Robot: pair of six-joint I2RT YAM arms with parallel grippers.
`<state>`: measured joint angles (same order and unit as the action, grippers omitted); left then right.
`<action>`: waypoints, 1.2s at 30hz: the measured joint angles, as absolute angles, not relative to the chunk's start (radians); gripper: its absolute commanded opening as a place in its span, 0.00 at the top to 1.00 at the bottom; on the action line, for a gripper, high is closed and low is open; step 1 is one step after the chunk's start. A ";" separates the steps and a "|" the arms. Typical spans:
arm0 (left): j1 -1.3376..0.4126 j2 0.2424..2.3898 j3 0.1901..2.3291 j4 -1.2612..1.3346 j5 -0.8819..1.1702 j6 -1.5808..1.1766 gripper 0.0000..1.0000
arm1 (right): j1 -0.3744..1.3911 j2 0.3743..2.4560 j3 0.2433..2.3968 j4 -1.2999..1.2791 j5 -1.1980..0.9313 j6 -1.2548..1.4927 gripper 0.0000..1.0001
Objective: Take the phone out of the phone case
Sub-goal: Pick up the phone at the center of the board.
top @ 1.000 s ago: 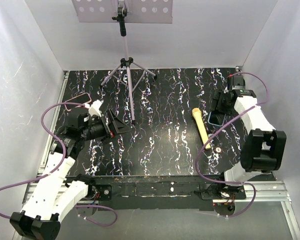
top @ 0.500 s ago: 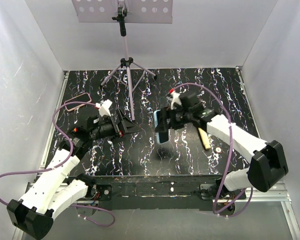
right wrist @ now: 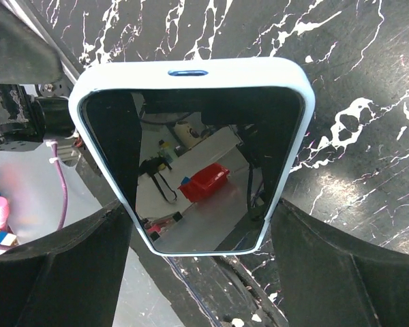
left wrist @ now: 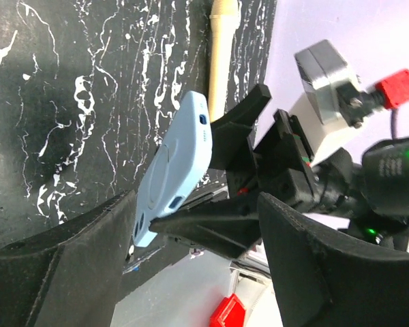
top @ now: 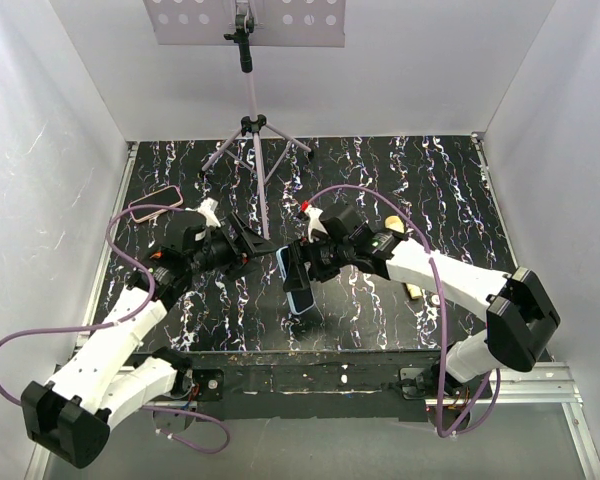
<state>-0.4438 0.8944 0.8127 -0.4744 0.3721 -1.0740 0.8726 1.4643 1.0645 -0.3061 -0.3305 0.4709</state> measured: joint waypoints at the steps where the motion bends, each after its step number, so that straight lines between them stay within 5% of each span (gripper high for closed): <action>1: -0.445 0.907 0.813 -0.472 0.369 -1.076 0.32 | 0.876 1.464 1.065 -0.304 -0.324 0.474 0.99; 12: -0.514 0.989 0.813 -0.442 0.324 -1.074 0.38 | 0.909 1.464 1.135 -0.313 -0.294 0.494 0.99; 19: -0.556 1.060 0.822 -0.410 0.317 -1.058 0.59 | 0.925 1.464 1.159 -0.345 -0.273 0.498 0.99; 24: -0.562 1.082 0.835 -0.387 0.319 -1.045 0.85 | 0.937 1.465 1.183 -0.372 -0.256 0.501 0.99; 25: -0.562 1.083 0.835 -0.387 0.318 -1.035 0.91 | 0.938 1.465 1.190 -0.382 -0.248 0.501 0.95; 27: -0.559 1.093 0.834 -0.390 0.317 -1.027 1.00 | 0.936 1.465 1.203 -0.398 -0.241 0.501 0.73; 30: -0.559 1.102 0.833 -0.384 0.321 -1.029 1.00 | 0.934 1.465 1.204 -0.411 -0.236 0.506 0.43; 36: -0.561 1.088 0.834 -0.418 0.300 -1.053 1.00 | 0.937 1.444 1.185 -0.411 -0.239 0.519 0.18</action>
<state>-0.5606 1.0878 0.8337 -0.4175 0.3004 -1.0531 0.9367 1.4441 1.1847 -0.4114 -0.2386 0.5194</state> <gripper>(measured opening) 0.121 0.808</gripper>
